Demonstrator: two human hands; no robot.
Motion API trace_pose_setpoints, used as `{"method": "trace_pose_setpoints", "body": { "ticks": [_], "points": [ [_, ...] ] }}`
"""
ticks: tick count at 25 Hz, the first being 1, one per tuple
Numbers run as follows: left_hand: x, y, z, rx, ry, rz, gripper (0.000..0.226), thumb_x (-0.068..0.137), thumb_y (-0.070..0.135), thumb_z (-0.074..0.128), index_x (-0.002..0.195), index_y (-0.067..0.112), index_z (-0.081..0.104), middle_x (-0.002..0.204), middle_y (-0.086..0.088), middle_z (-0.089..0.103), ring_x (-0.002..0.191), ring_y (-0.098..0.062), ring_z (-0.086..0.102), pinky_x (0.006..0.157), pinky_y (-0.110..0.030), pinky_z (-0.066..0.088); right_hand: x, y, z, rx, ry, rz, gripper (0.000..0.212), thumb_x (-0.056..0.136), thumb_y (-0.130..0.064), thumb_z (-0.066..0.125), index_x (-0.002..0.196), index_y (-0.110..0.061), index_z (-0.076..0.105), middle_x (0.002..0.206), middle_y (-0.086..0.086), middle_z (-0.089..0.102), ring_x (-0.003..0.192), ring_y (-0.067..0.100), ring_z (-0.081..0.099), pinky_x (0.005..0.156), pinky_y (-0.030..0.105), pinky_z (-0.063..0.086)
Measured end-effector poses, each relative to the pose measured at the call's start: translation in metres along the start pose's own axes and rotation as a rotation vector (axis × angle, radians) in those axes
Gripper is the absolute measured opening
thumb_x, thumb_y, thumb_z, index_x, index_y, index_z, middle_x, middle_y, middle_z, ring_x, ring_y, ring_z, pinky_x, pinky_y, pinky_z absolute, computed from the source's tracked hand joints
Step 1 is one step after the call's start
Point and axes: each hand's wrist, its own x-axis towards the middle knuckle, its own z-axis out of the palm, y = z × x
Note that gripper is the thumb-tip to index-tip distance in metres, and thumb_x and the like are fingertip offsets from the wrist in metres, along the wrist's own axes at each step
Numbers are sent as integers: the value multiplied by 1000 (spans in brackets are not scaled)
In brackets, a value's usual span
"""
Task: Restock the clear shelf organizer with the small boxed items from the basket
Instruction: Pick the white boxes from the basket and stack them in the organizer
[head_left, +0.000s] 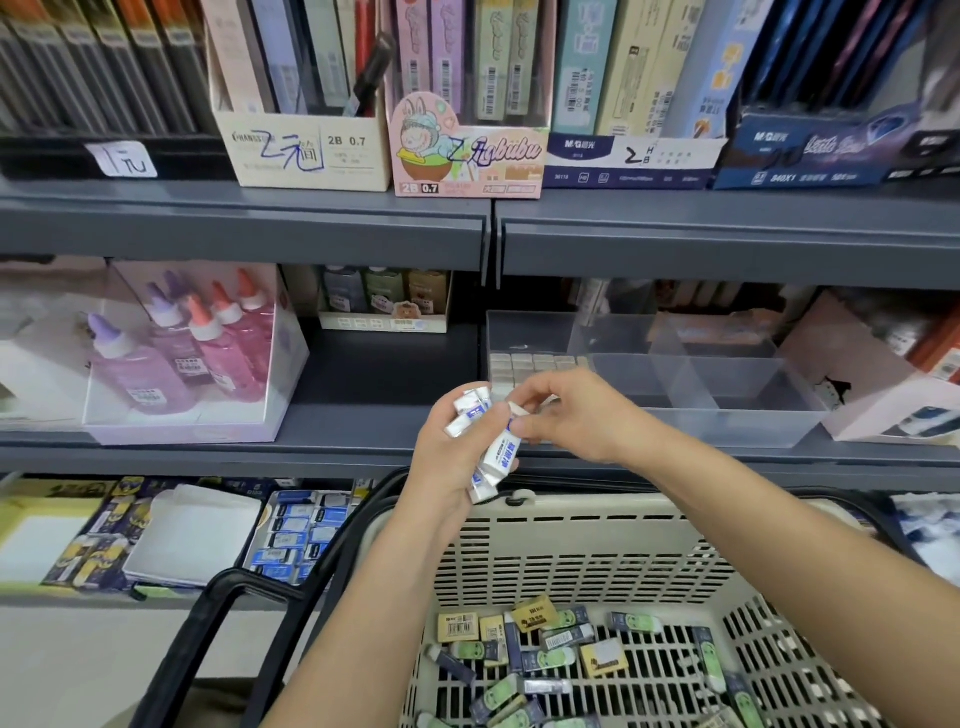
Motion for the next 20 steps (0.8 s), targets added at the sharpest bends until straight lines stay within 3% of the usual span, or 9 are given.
{"method": "trace_pose_setpoints", "body": {
  "ticks": [3,5,7,9,12,16,20],
  "points": [
    [1,2,-3,10,65,-11,20,87,25,63,106,18,59,85,-3,69,65,-14,67,50,-24,51,6,0,-11,196,-34,-2,11,84,-5,64,81,-14,60,72,0,67,56,3,63,46,13,44],
    [4,4,-6,-79,120,-67,14,94,20,53,106,15,57,84,-7,72,66,-14,68,48,-23,50,23,1,-29,352,114,0,15,85,-2,61,80,-15,58,73,5,69,57,8,66,47,15,49],
    [6,6,-9,-163,156,-118,12,93,11,47,102,11,56,76,-7,73,64,-14,68,45,-21,48,49,1,-44,217,327,-6,17,88,-4,57,80,-19,57,86,8,68,66,13,69,61,22,56],
    [7,8,-11,-166,180,-131,12,92,7,46,99,10,55,75,-7,73,63,-14,69,43,-20,46,72,4,-47,-122,389,-52,14,89,-9,52,86,-22,56,97,7,67,83,20,68,77,30,53],
    [10,9,-16,-168,215,-124,13,92,7,47,102,9,55,78,-9,73,63,-16,69,42,-20,44,90,13,-37,-359,296,-47,13,89,-21,54,99,-23,61,103,0,67,93,17,62,84,28,47],
    [12,7,-19,-170,214,-130,14,92,8,48,105,9,54,79,-9,73,64,-15,68,42,-21,44,100,18,-27,-309,193,-35,11,90,-25,53,91,-31,62,102,-8,65,95,12,59,83,25,43],
    [13,6,-18,-144,209,-112,16,91,10,54,107,12,56,88,-11,72,69,-15,69,43,-21,45,104,23,-24,-409,104,-47,21,94,-22,49,98,-18,68,104,-2,66,92,10,56,80,21,36]
  ]
}}
